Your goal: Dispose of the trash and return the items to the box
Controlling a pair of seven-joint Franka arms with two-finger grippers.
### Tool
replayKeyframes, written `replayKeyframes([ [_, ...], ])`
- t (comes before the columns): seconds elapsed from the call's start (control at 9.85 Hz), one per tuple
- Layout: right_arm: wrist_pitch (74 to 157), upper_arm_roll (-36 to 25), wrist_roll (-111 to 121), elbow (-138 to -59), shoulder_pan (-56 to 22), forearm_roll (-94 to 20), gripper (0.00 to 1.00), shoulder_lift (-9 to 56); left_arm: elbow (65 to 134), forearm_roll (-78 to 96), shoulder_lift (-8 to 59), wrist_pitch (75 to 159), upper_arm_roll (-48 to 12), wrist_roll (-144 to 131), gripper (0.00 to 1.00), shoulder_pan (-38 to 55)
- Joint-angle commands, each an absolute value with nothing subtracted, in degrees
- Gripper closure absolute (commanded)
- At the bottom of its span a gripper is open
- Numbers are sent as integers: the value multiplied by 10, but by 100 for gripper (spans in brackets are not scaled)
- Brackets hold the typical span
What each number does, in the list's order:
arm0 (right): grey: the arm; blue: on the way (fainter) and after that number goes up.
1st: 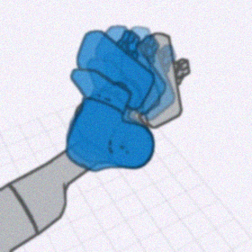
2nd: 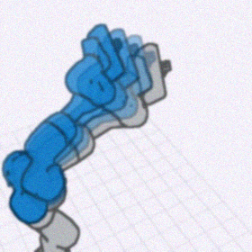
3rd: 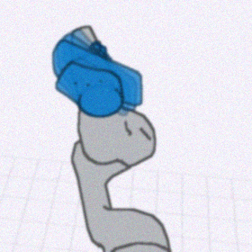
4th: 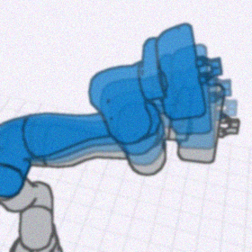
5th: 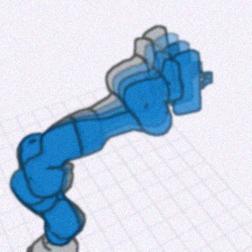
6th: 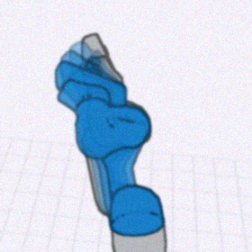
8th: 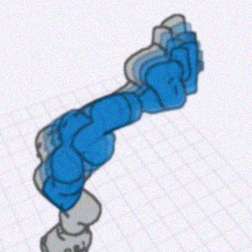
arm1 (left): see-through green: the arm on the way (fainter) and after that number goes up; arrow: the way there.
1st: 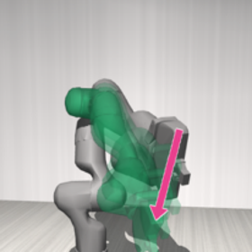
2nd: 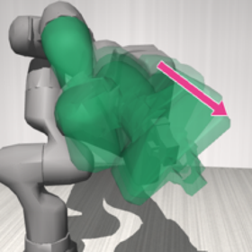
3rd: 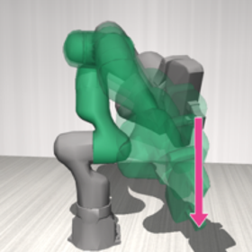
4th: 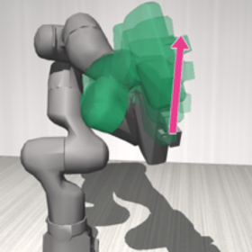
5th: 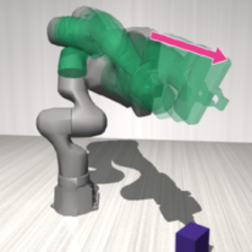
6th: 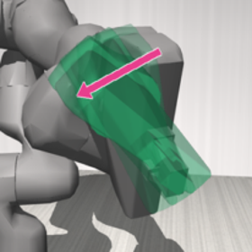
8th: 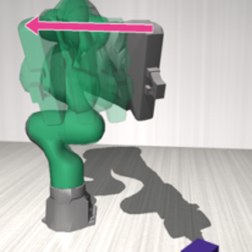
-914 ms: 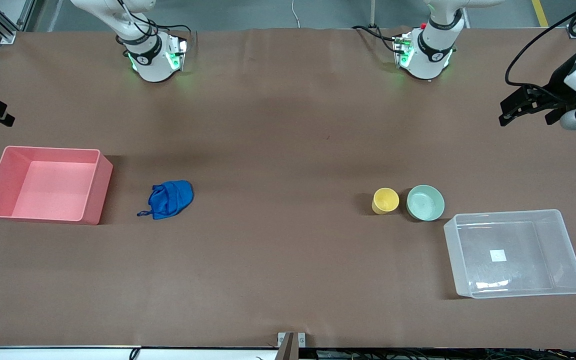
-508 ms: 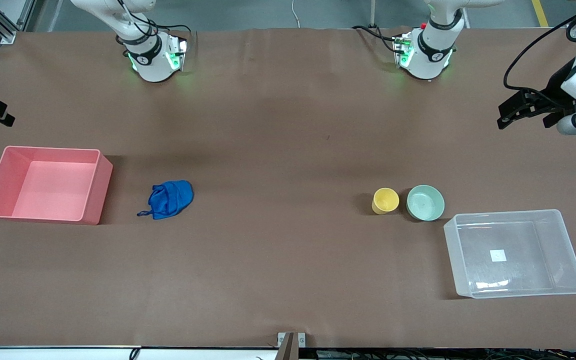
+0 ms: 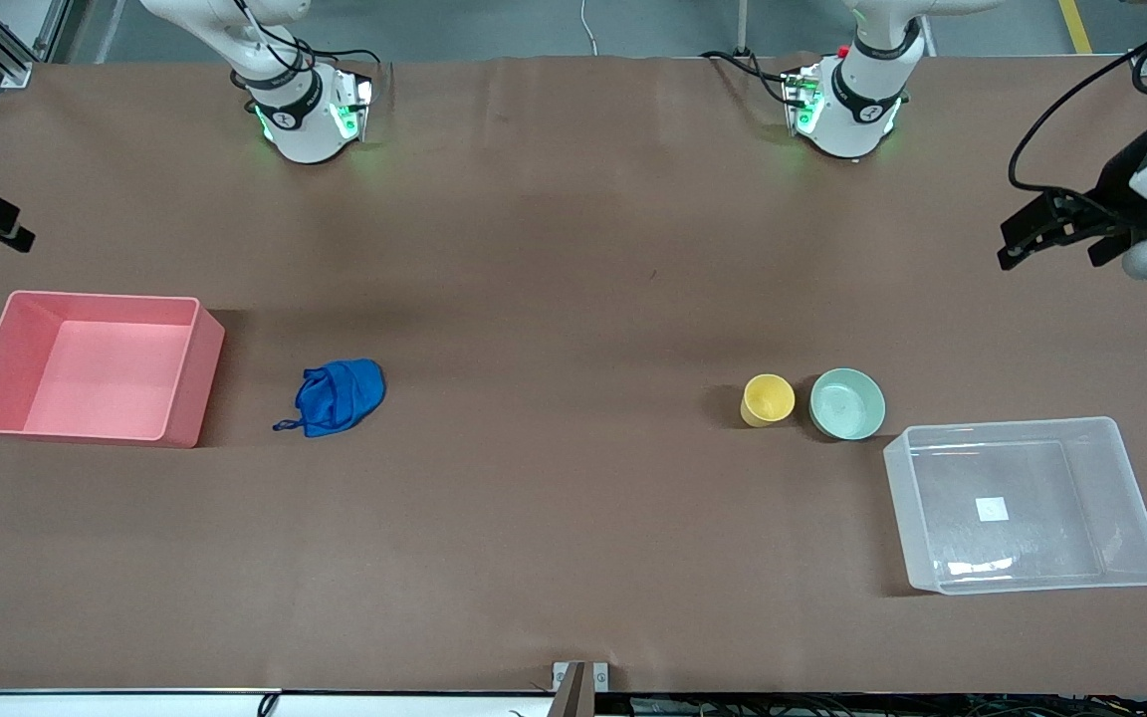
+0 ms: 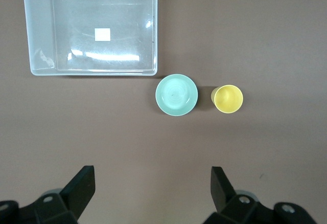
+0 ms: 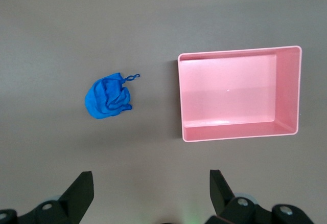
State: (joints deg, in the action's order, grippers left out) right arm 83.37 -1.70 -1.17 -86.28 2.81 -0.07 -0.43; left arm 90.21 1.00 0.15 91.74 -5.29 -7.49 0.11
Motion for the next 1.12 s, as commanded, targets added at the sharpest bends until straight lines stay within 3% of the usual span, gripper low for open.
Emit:
replayKeyframes([
  [0.0, 914, 8, -17, -935, 21, -5, 0, 20, 983, 1, 10, 981, -54, -68, 1, -1],
  [0.2, 1078, 28, -18, -1062, 19, 1, 0, 41, 1083, 1, 12, 1085, -54, -51, 1, -7],
  [0.41, 1225, 30, -35, -1148, -2, 1, 0, 86, 1136, 1, 43, 1156, -54, -29, 1, -13],
  [0.61, 1331, 44, -83, -1183, -18, 4, 0, 146, 1148, 1, 95, 1196, -54, -28, 2, -17],
  [1.02, 1484, 44, -83, -1255, -41, 12, 0, 204, 1207, 1, 174, 1336, -57, -28, 2, -16],
])
